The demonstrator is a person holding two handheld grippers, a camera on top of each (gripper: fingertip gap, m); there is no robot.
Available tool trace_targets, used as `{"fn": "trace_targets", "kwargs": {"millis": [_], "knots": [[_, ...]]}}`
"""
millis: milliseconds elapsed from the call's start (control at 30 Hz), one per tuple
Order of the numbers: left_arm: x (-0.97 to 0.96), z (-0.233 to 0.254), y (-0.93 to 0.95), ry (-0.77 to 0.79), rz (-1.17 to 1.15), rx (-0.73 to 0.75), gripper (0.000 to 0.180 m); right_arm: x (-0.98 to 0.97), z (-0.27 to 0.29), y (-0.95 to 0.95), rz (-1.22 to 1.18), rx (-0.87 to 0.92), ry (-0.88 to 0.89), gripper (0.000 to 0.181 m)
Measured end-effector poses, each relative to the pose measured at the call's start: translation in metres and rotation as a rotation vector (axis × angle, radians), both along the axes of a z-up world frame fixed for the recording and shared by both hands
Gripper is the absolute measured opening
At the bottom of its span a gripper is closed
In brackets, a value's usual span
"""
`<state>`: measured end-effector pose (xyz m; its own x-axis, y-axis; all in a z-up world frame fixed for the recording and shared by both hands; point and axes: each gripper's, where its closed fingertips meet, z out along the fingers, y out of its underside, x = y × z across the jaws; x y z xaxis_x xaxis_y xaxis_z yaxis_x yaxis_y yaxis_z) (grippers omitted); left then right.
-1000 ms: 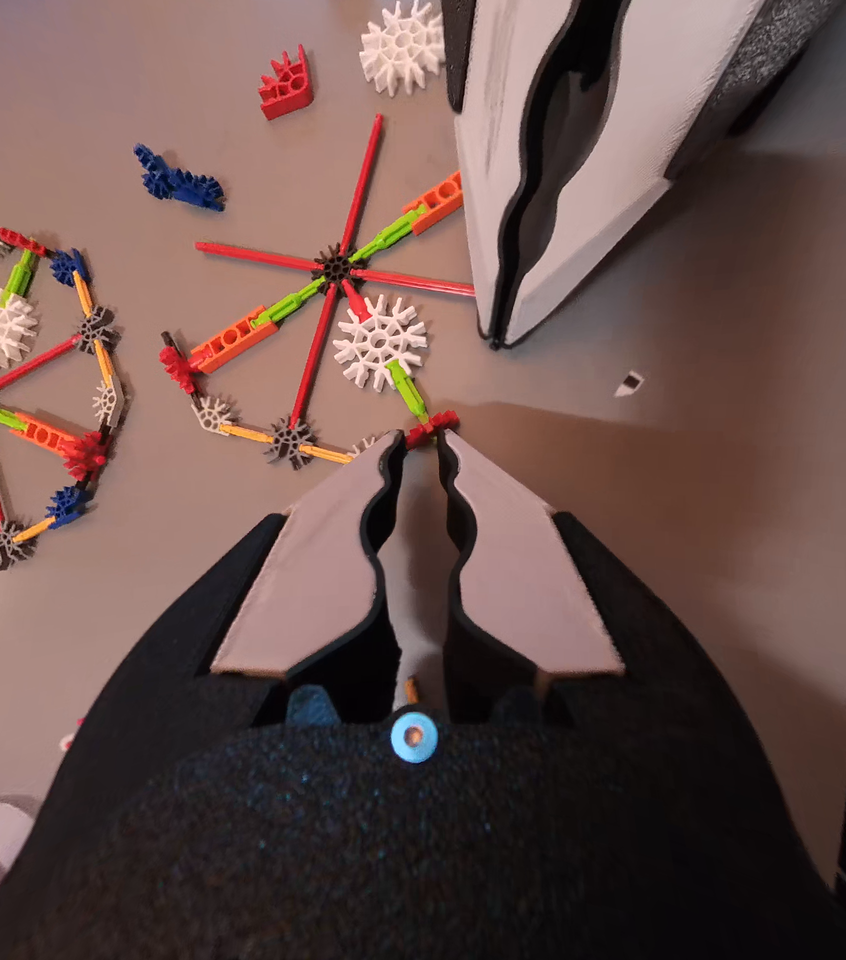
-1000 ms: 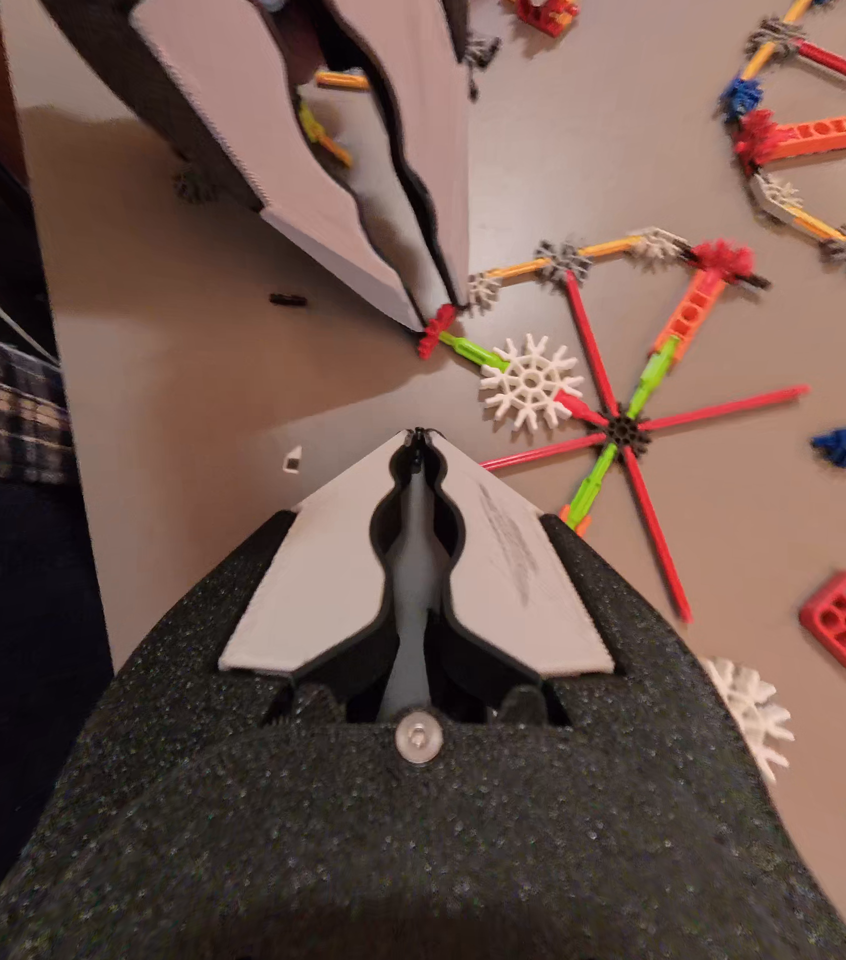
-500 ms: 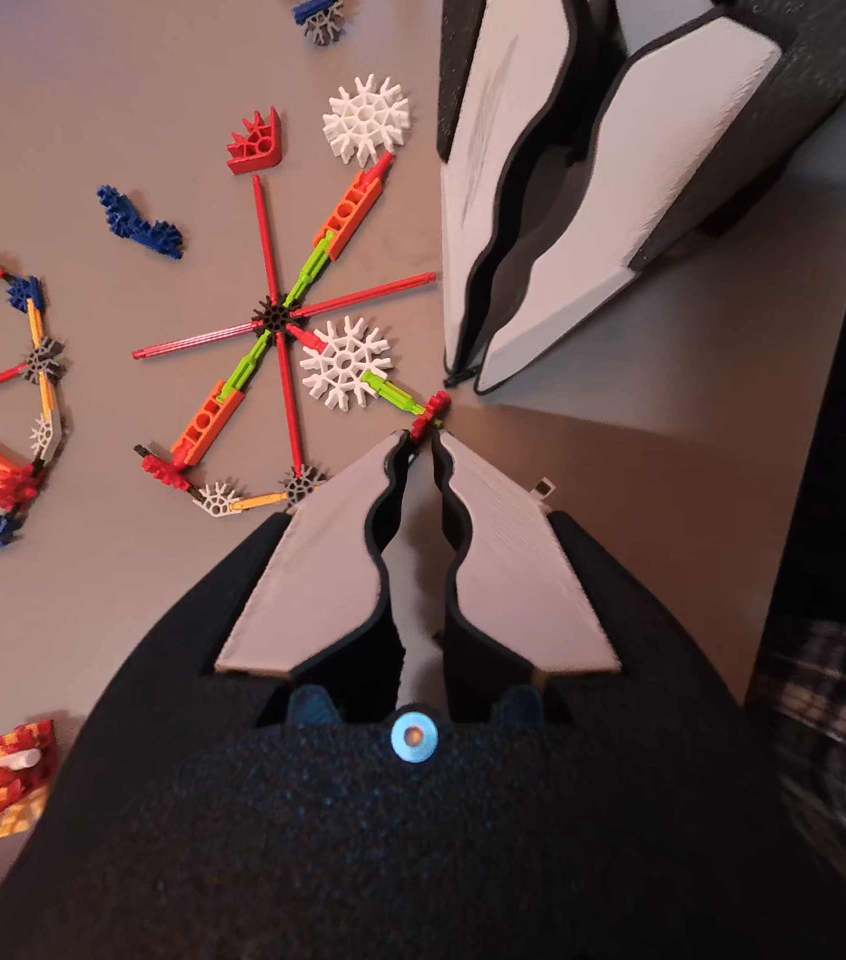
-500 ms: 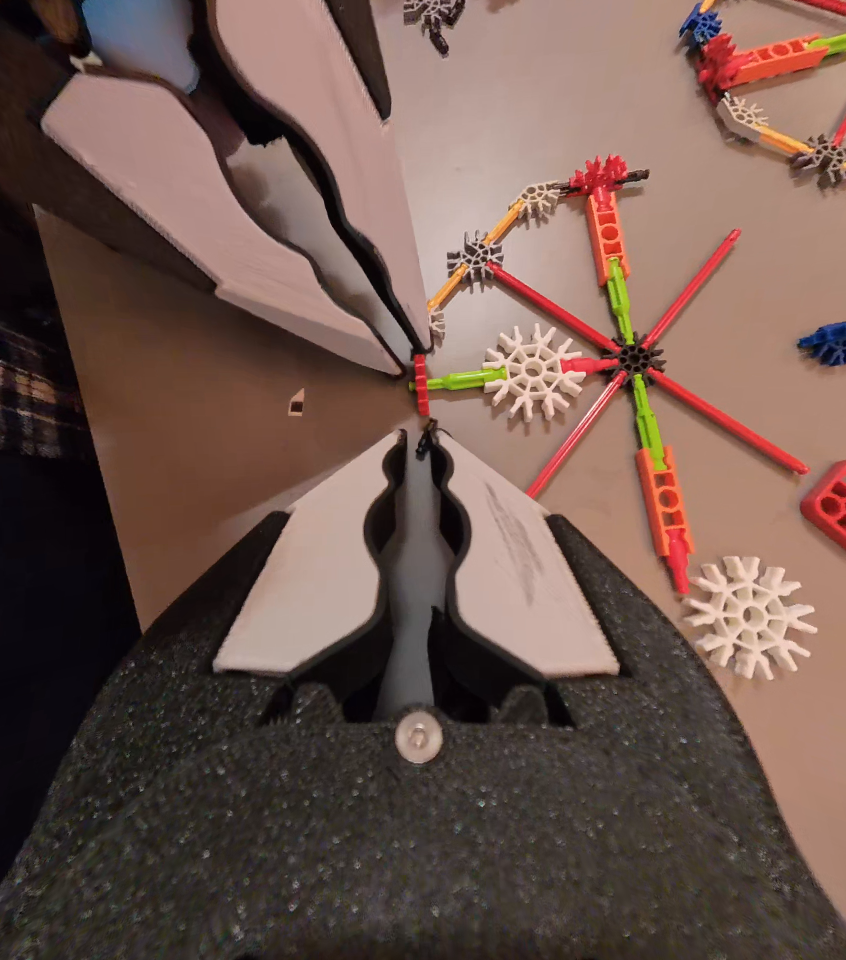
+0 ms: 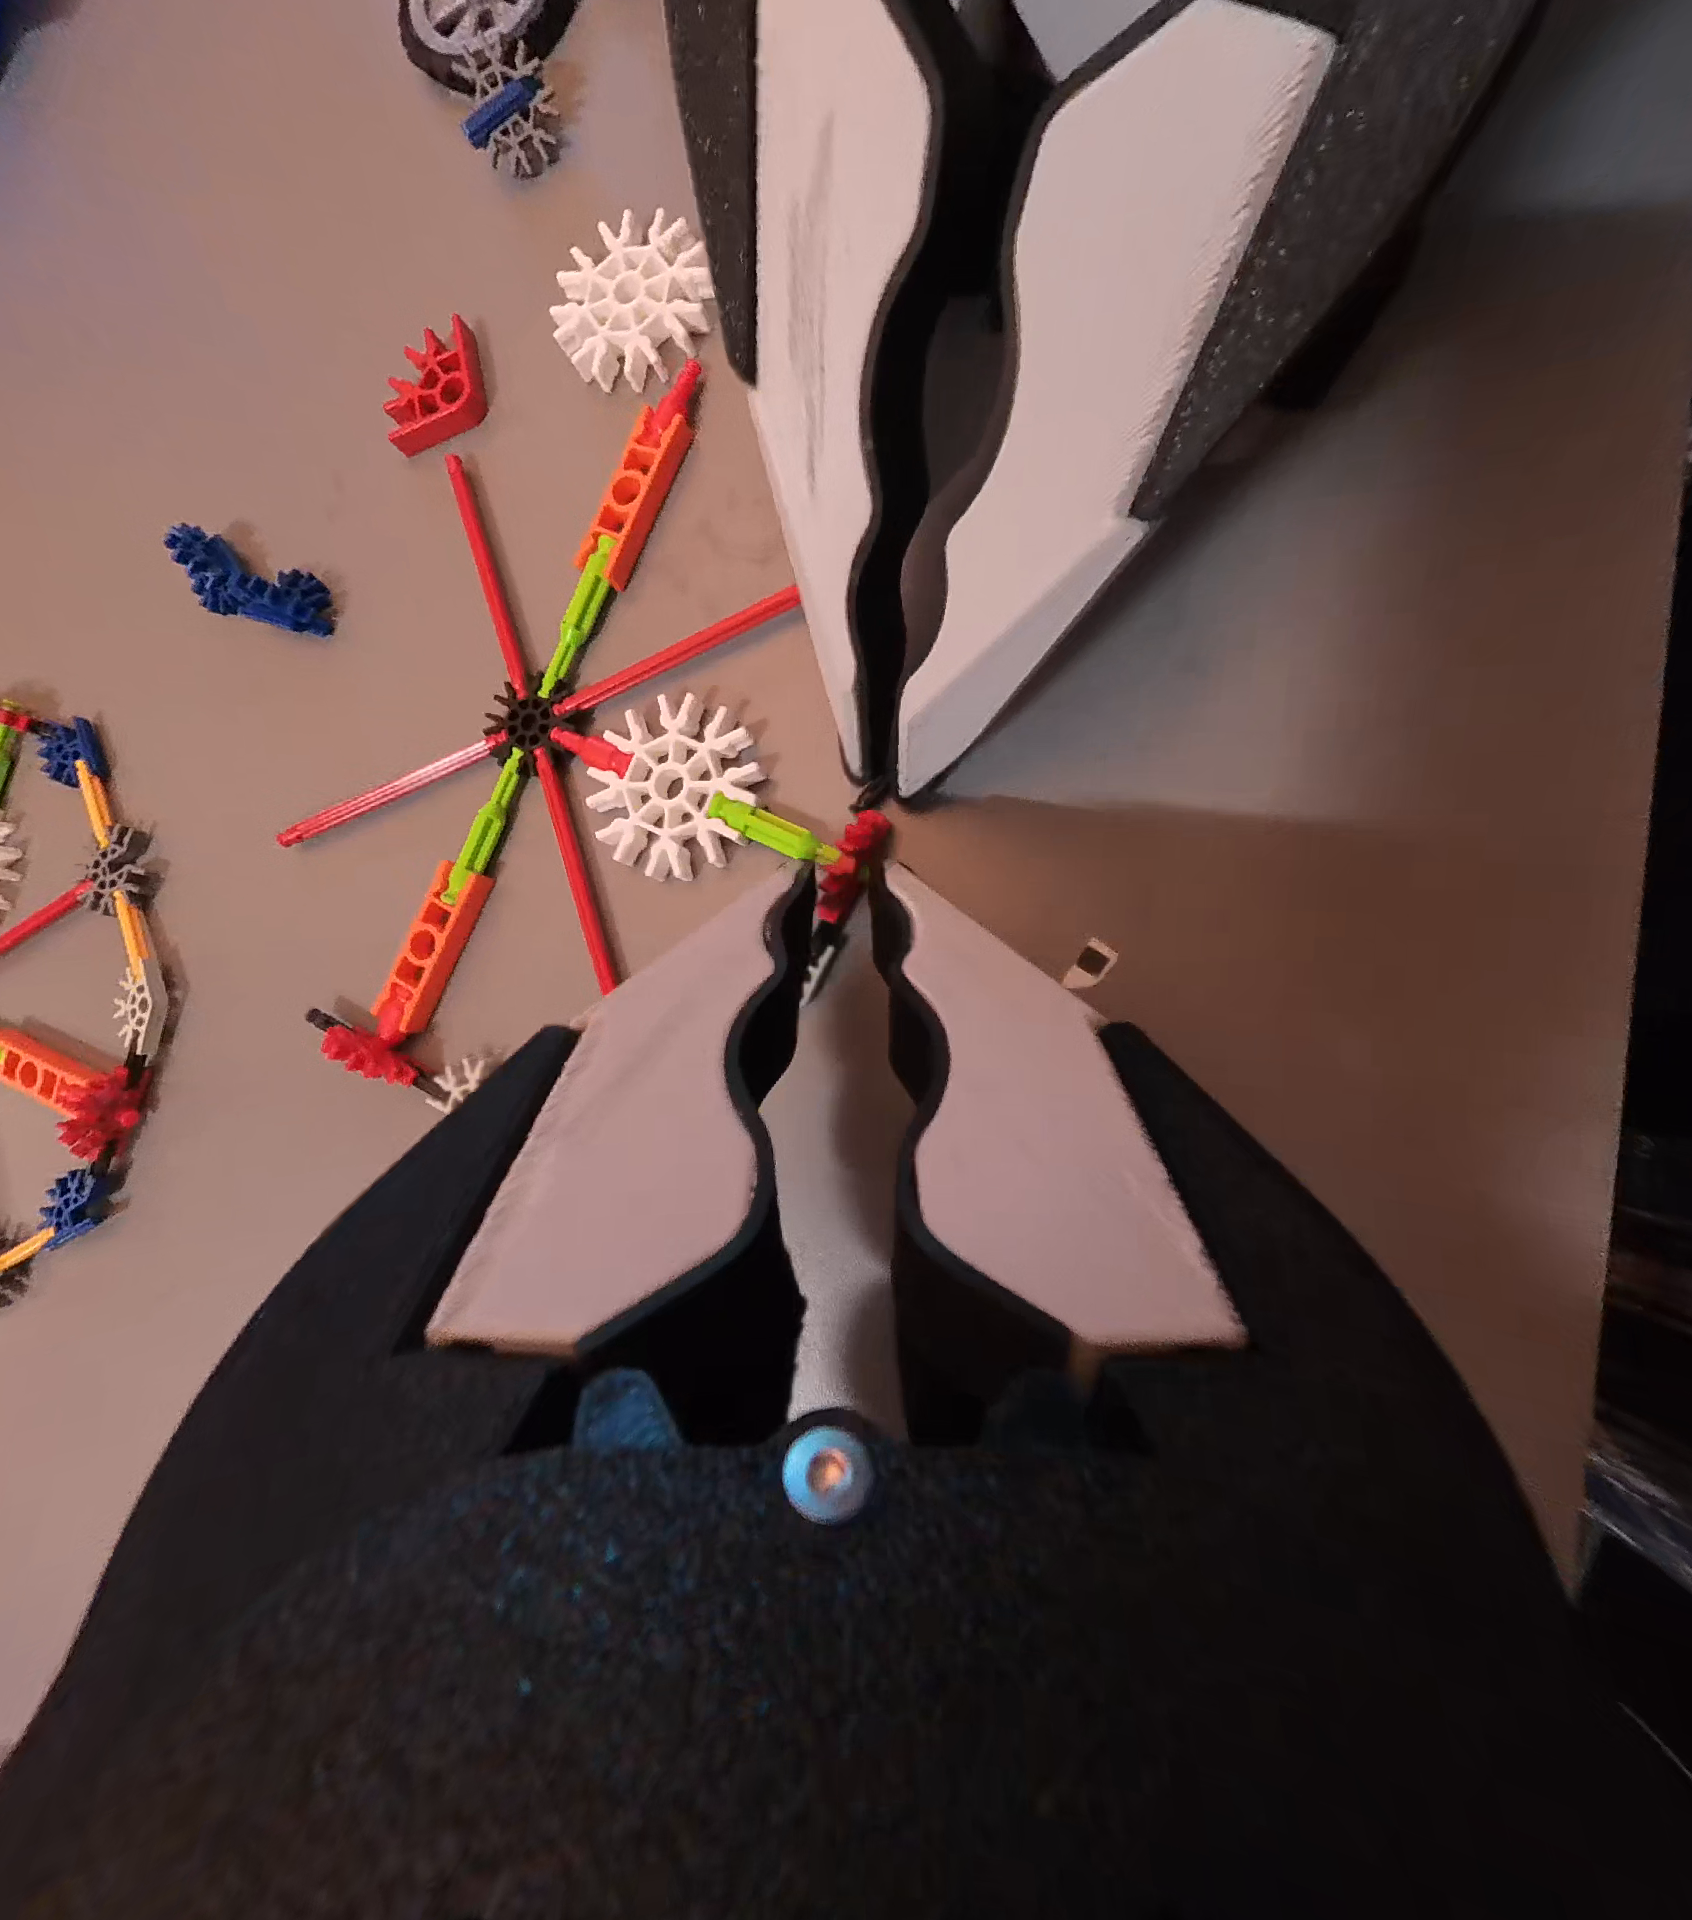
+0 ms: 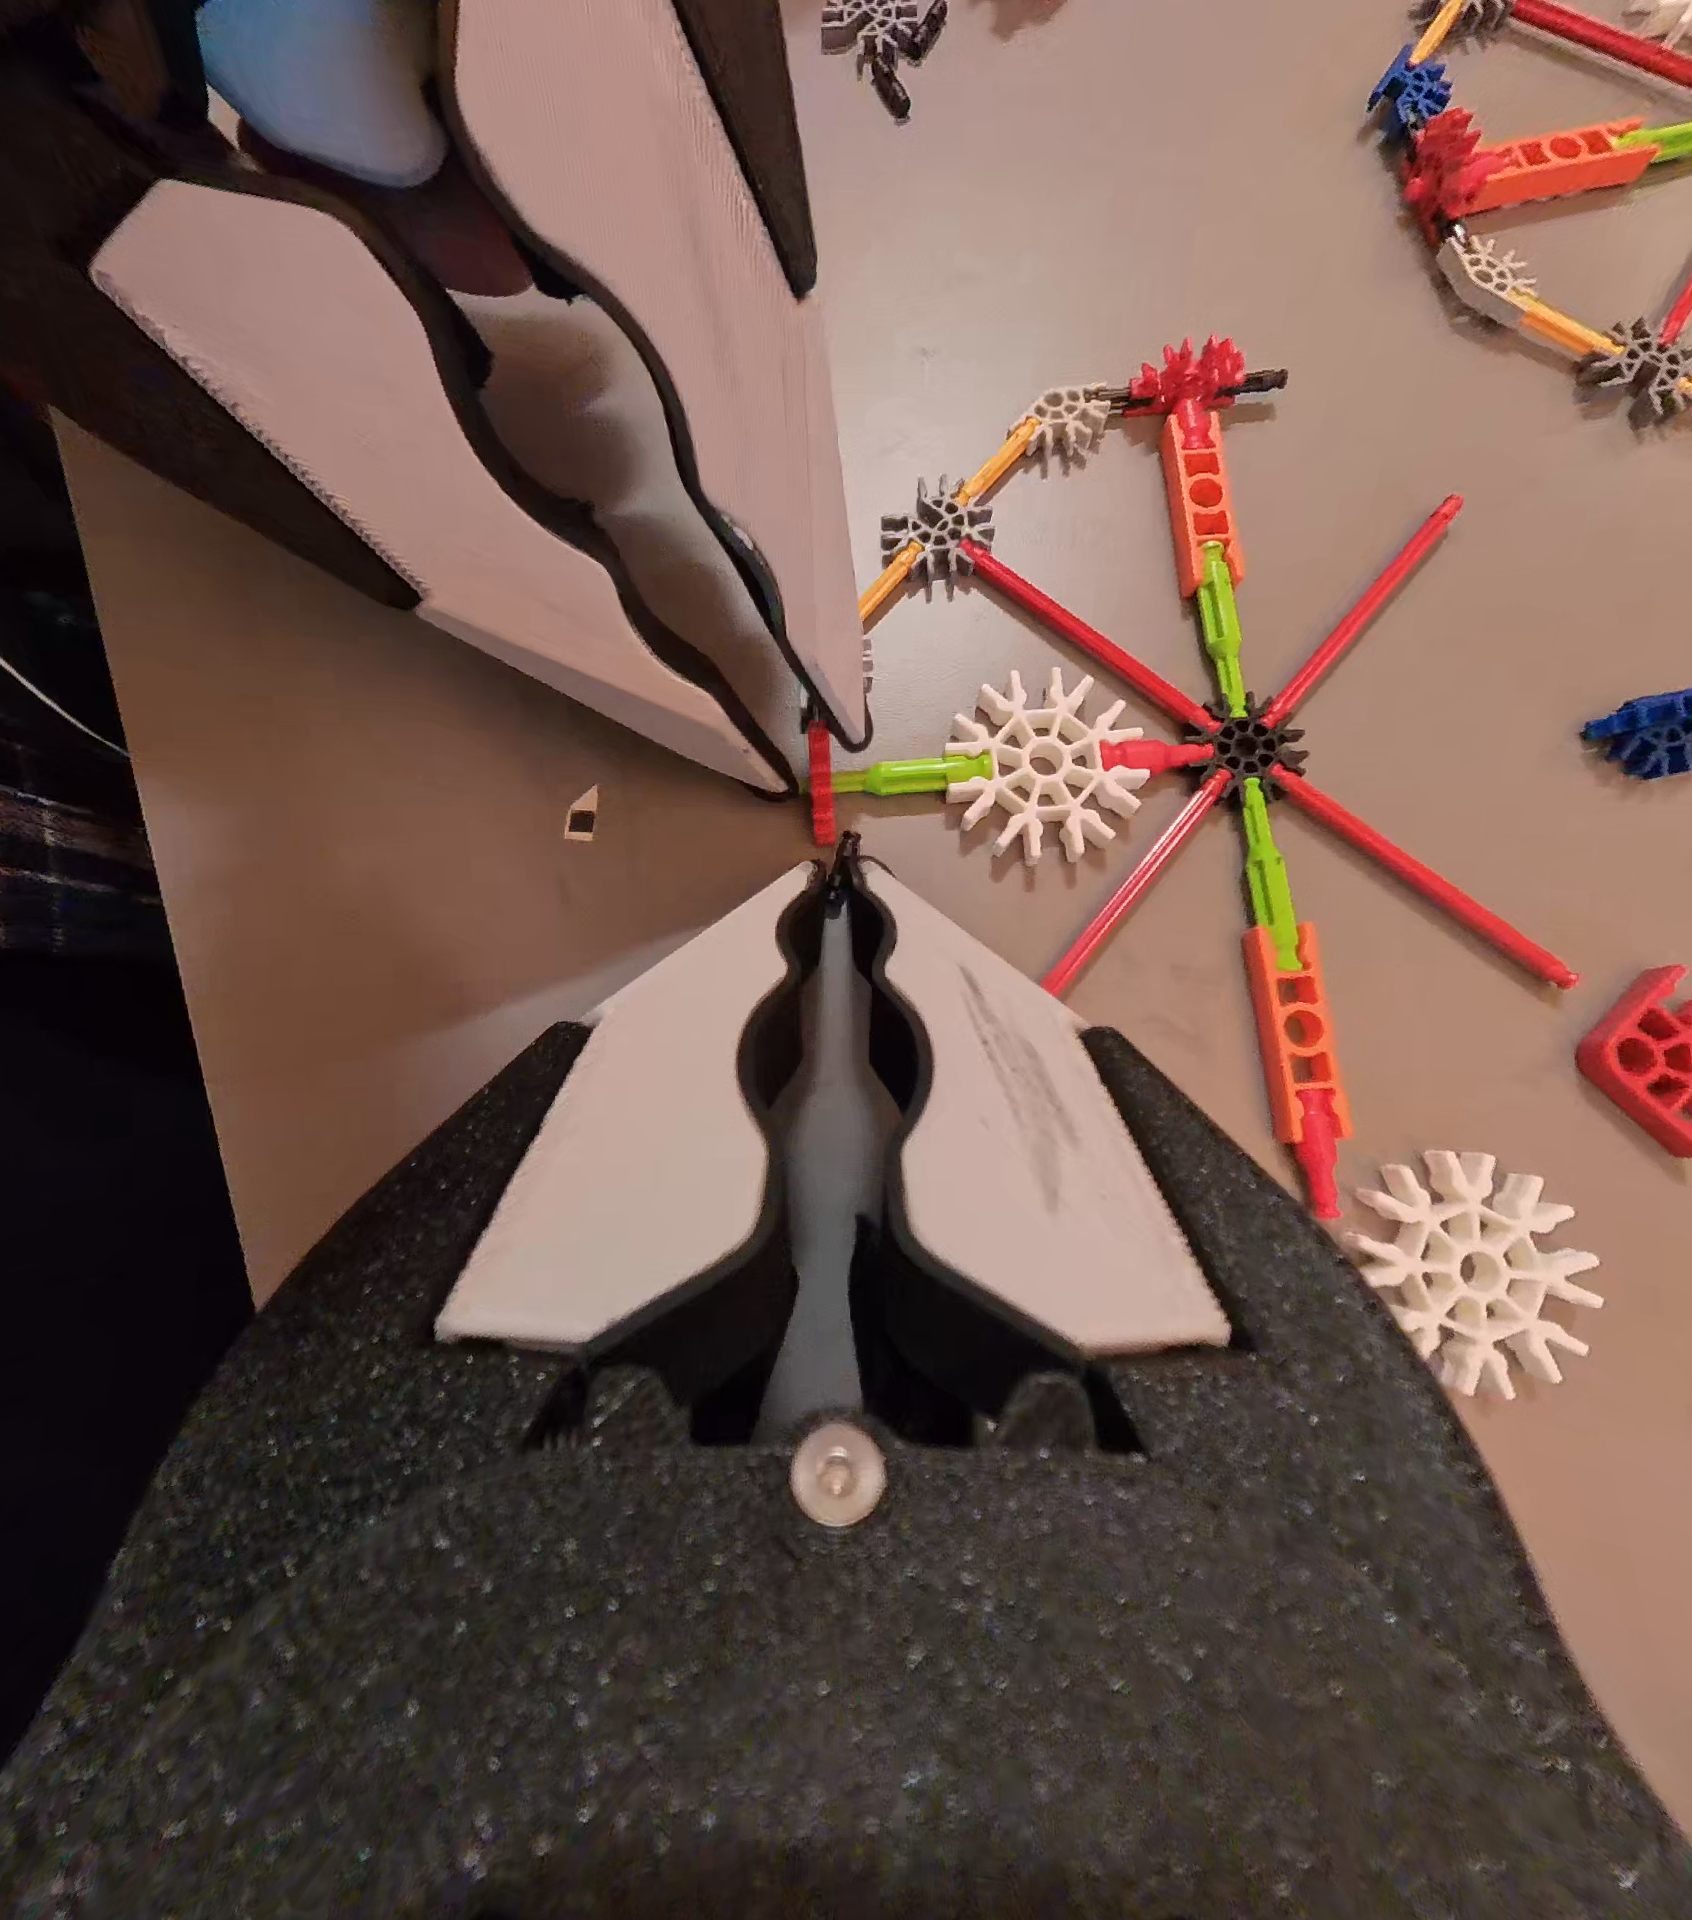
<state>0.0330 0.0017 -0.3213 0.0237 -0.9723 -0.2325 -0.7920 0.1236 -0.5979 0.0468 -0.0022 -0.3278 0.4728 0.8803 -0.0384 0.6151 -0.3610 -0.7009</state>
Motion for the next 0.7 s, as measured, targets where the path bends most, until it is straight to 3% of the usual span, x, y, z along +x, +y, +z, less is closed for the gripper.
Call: {"fn": "trace_targets", "kwargs": {"millis": [700], "knots": [[0.0001, -0.0004, 0.0013, -0.045, -0.046, -0.027, 0.006, -0.0029, 0.0002, -0.0038, 0.156, -0.057, -0.011, 0.002]]}}
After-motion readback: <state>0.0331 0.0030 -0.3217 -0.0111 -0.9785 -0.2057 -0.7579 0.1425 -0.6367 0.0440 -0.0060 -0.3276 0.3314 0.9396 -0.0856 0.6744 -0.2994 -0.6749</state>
